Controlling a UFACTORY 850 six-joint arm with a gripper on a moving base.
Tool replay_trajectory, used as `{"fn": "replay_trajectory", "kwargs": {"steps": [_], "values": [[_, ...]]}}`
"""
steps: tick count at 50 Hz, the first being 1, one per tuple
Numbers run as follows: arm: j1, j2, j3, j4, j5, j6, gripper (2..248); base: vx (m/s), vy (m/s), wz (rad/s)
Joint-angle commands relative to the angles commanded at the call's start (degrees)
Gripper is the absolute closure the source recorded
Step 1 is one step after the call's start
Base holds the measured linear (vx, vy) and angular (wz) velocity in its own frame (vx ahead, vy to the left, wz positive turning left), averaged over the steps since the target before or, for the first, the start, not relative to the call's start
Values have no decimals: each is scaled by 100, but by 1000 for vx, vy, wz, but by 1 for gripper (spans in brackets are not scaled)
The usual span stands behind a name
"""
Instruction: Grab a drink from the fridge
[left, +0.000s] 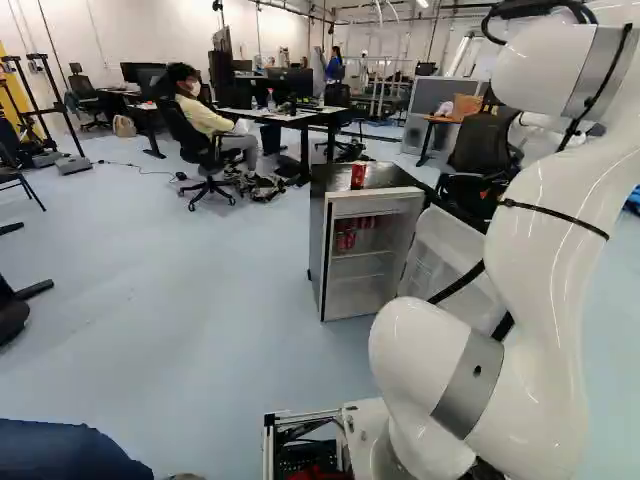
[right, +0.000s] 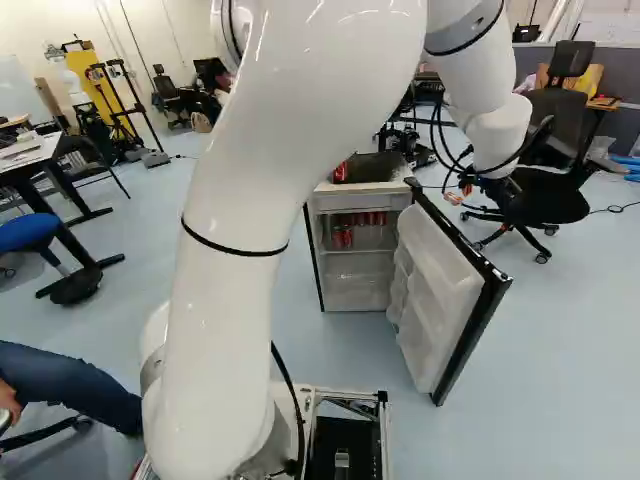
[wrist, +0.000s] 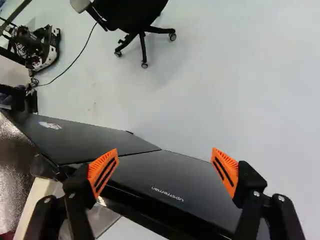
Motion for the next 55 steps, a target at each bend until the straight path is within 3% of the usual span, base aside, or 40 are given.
{"fn": "replay_trajectory", "kwargs": {"steps": [17,55], "values": [[-238,-95,-113,126,-226,0,3,0,0,0],[-241,-608,-254,126,-226,0,3,0,0,0]]}}
